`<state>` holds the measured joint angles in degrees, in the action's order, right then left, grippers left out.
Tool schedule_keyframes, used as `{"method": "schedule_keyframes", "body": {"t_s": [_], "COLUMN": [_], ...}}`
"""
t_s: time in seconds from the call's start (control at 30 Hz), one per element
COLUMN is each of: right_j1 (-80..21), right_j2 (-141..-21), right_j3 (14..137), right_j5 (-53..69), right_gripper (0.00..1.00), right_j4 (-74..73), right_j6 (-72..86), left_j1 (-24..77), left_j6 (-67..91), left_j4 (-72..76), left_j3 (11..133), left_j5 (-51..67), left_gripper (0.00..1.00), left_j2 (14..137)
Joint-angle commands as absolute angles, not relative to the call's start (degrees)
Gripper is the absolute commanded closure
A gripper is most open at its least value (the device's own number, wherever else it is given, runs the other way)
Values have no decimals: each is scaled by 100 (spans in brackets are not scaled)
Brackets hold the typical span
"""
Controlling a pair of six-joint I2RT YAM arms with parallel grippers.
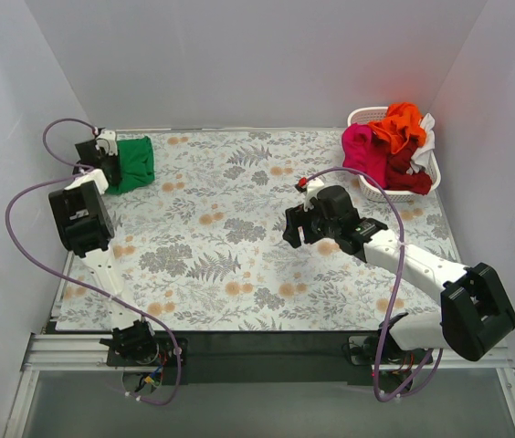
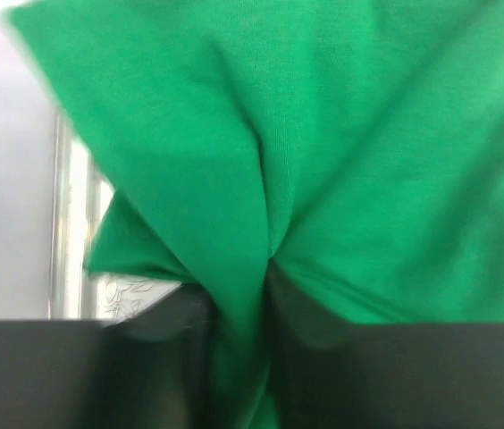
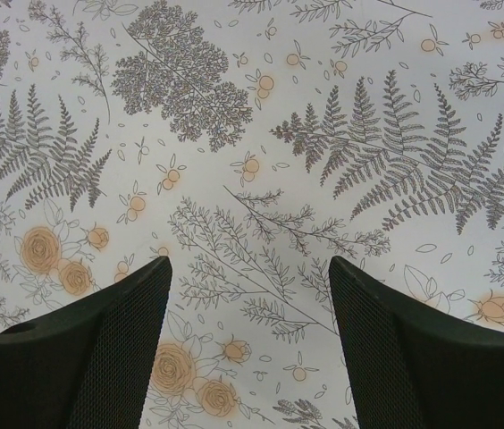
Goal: Fold and stack the t-shirts
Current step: Neatly place the folded tshirt to the corner
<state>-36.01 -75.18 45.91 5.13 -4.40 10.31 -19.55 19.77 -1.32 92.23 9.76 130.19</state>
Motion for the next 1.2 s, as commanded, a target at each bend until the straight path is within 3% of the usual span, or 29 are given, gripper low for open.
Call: {"method": "schedule_keyframes", "body": {"t_s": [0.0,0.07,0.17,0.63,0.8,0.93,1.17], "right_j1": [-3586,-3577,-3586,-3586,-3577,-3533,-3375], "right_j2": [-7356,-7348,-7339,-7199,-7093,-6847,-6206], "right_j3": [4526,4518,4509,4474,4456,4333,4228], "right_j5": [589,589,589,352,80,35,-254], "right_gripper": [35,35,35,31,26,22,13], "right_j4": [-246,-246,-255,-237,-255,-272,-308], "right_j6": [1028,1028,1037,1020,993,984,923], "left_j1": [-2013,-2021,-2013,-1582,-1275,-784,1078], "left_j6": [2083,2092,2145,2610,4248,4938,5570], "left_j4": [-545,-231,139,448,422,738,817], "left_j3": [9369,9195,9001,9079,8694,7517,5135], "left_j5": [274,159,-95,-158,287,229,-685], "left_gripper": [68,45,33,21,20,17,17], "left_j2": [13105,12851,12482,10348,9178,7966,6277]}}
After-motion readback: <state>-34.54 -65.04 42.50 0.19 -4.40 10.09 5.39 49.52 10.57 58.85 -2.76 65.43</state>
